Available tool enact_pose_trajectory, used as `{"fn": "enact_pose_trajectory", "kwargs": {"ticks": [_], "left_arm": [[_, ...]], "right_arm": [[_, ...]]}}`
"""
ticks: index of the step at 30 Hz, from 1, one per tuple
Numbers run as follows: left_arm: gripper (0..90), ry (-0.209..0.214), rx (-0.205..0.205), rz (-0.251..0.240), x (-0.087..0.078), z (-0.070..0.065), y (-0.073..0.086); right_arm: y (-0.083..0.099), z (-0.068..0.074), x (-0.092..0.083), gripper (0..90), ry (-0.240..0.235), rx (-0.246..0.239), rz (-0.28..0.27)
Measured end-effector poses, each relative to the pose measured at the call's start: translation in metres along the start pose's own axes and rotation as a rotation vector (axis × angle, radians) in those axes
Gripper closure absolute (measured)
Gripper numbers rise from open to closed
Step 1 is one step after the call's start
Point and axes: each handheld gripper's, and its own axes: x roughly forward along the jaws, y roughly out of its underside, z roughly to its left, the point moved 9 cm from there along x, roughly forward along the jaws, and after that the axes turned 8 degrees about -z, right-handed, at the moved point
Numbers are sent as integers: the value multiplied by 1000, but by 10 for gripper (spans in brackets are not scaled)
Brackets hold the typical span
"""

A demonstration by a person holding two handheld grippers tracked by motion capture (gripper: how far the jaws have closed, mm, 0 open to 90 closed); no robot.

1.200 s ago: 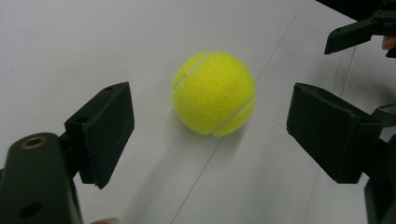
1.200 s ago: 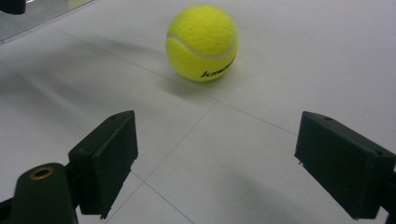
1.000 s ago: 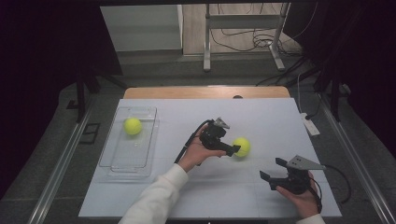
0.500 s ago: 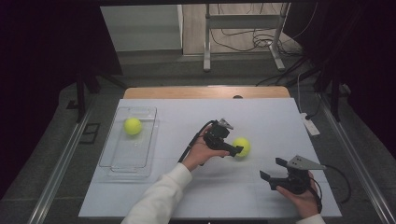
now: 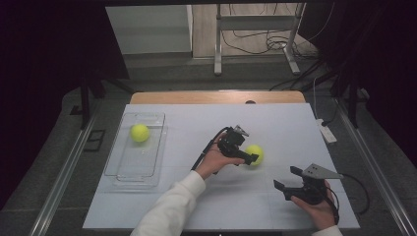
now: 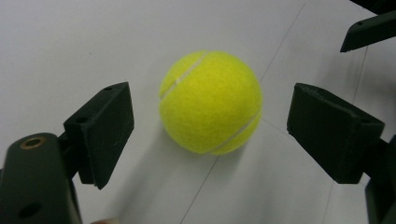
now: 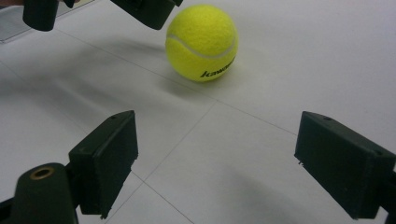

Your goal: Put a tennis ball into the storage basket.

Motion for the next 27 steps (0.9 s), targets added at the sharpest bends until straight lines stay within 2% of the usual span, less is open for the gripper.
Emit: {"fn": "enact_pose_trajectory", "kwargs": {"ticks": [11,14,23,27], "left_arm": [[156,9,-11,2,11,-1,-1],[154,17,-5,11,15,-1,-1],[138,28,-20,30,25,-2,1],[136,28,-11,44,29,-1,2]], "right_arm": [[0,-1,0,134,1,1,0],[0,0,0,134,1,1,0],[1,-1,0,134,1,-2,2],[1,-1,0,134,0,1,1]]}}
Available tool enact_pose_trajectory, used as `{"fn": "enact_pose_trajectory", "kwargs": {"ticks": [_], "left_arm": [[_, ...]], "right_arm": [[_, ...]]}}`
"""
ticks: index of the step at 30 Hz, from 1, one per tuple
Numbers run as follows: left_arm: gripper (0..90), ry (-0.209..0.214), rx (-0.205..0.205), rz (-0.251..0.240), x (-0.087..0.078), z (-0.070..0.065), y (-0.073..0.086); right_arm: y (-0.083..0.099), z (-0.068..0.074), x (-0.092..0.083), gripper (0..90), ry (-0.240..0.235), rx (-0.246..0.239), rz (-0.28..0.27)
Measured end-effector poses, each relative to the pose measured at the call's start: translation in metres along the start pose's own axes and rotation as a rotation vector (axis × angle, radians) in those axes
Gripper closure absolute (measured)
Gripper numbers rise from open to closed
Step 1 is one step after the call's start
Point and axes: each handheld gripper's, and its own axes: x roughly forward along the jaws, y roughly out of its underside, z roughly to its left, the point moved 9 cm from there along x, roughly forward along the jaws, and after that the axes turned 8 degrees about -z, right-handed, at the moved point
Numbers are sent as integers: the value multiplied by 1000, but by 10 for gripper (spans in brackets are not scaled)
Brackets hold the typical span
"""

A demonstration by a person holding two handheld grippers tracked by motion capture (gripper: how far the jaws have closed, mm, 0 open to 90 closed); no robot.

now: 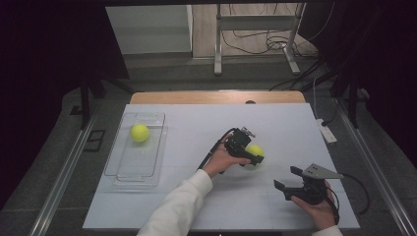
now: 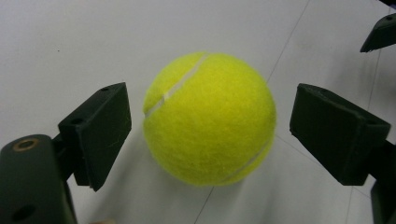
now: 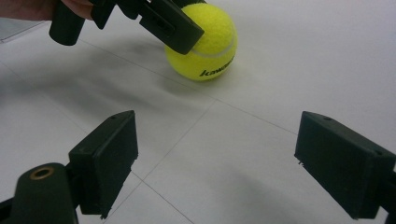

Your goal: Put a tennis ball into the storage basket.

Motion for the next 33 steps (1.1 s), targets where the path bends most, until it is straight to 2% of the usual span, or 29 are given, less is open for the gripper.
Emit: {"fn": "enact_pose_trajectory", "kwargs": {"ticks": [7,8,10,11,23,33], "left_arm": [[144,0,-8,19,8,1,4],[163,-5,-1,19,8,1,4],[255,-3,-6,8,7,1,3],[261,-3,-2,10,7,1,3],[271,-6,27,15,1,1,2],[271,-7,26,-19,-13,-2,-1]], "right_arm": [[0,-1,0,134,1,-1,0],[0,-1,-1,134,2,1,0],[0,-2,-1,134,5,3,-2],[0,-2,-1,134,5,4,-3],[0,-1,-1,134,3,1,-2],[0,-1,-1,134,4,-1,-1]]}}
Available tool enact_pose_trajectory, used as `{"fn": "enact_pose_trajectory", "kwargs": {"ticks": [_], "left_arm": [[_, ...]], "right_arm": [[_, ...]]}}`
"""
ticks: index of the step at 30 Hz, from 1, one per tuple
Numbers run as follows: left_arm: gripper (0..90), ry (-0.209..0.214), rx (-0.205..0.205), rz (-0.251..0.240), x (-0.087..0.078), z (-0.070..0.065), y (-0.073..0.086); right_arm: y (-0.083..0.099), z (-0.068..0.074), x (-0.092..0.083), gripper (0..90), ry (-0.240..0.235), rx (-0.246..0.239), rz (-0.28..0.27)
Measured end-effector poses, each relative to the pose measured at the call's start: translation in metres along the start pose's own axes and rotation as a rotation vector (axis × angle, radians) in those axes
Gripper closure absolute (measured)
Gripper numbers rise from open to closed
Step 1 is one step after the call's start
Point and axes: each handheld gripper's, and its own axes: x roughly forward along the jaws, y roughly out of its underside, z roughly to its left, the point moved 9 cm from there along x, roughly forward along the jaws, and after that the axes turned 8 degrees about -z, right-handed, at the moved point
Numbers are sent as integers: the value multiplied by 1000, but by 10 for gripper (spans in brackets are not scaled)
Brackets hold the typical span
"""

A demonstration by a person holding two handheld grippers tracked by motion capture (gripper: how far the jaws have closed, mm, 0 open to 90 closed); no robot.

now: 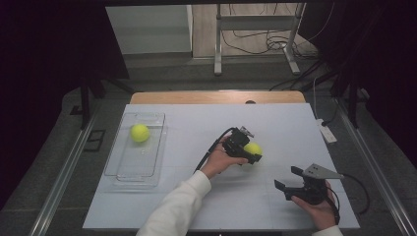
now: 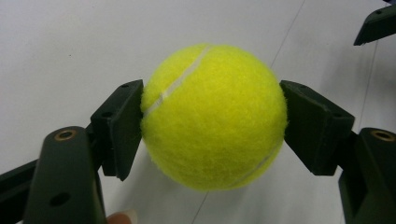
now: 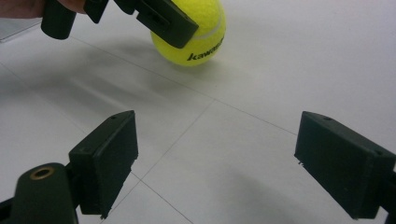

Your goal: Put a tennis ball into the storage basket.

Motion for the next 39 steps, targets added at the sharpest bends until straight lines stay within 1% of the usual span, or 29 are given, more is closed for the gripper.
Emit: {"fn": "enact_pose_trajectory", "kwargs": {"ticks": [5,6,7,8,15,21,23,32,35,39], "left_arm": [[271,0,20,-6,-7,0,1],[271,1,14,-15,-8,0,1],[271,4,22,-19,-9,0,1],[271,4,18,-24,-10,-1,1],[271,3,26,-20,-18,-1,4],[271,4,27,-34,-23,-1,5],[271,-3,35,-35,-26,-1,5],[271,-2,31,-65,-36,-2,6],[271,-7,43,-69,-40,-3,6],[271,-10,46,-77,-43,-4,5]], "right_arm": [[0,0,0,134,2,-1,1],[0,0,0,134,2,-1,2],[0,0,0,134,2,-2,2],[0,0,0,134,2,-2,2],[1,0,0,134,5,-5,5],[1,-1,1,134,5,-4,5],[1,0,1,135,3,-5,4],[1,0,1,135,5,-6,7],[1,0,1,135,5,-7,7],[1,0,1,135,6,-6,7]]}}
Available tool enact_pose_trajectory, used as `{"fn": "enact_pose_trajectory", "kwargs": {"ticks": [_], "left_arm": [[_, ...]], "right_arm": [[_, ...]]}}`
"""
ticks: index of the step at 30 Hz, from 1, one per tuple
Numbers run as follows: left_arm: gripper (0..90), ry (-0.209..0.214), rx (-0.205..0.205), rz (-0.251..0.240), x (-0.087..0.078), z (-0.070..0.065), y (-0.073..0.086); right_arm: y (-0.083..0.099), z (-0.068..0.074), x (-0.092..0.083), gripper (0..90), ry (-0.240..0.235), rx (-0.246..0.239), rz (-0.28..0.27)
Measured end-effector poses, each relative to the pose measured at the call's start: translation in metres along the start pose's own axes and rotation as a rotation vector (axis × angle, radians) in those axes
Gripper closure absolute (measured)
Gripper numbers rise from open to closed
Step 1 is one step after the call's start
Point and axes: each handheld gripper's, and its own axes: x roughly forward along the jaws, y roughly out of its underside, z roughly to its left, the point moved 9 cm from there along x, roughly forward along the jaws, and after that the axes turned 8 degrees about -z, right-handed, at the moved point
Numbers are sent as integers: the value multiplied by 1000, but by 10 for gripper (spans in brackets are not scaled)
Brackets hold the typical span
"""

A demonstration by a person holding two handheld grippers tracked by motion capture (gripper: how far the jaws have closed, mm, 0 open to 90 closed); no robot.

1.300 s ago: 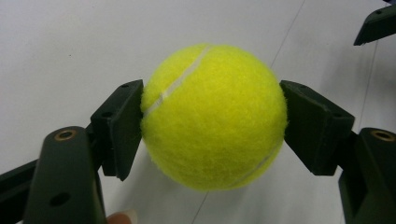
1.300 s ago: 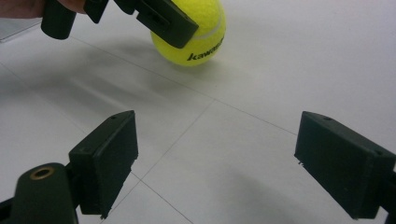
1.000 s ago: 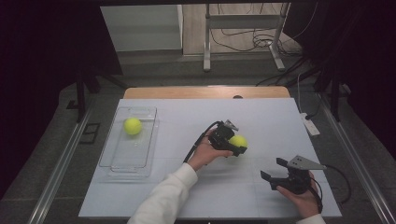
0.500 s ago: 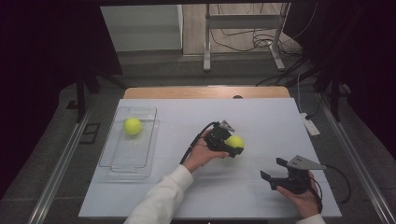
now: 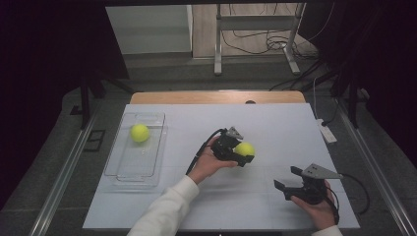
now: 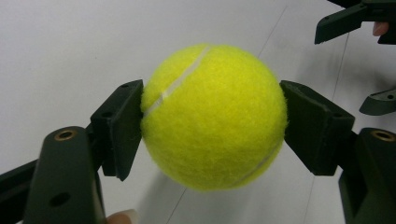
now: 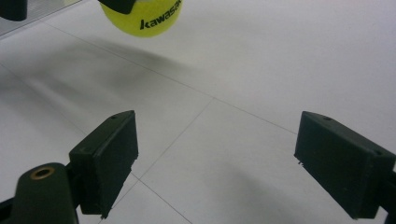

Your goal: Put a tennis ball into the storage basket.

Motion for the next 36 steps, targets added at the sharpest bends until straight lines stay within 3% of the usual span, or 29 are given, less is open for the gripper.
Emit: {"fn": "enact_pose_trajectory", "kwargs": {"ticks": [36], "left_arm": [[270,-7,4,-79,-25,-4,-12]], "right_arm": [[0,0,1,135,0,2,2]]}}
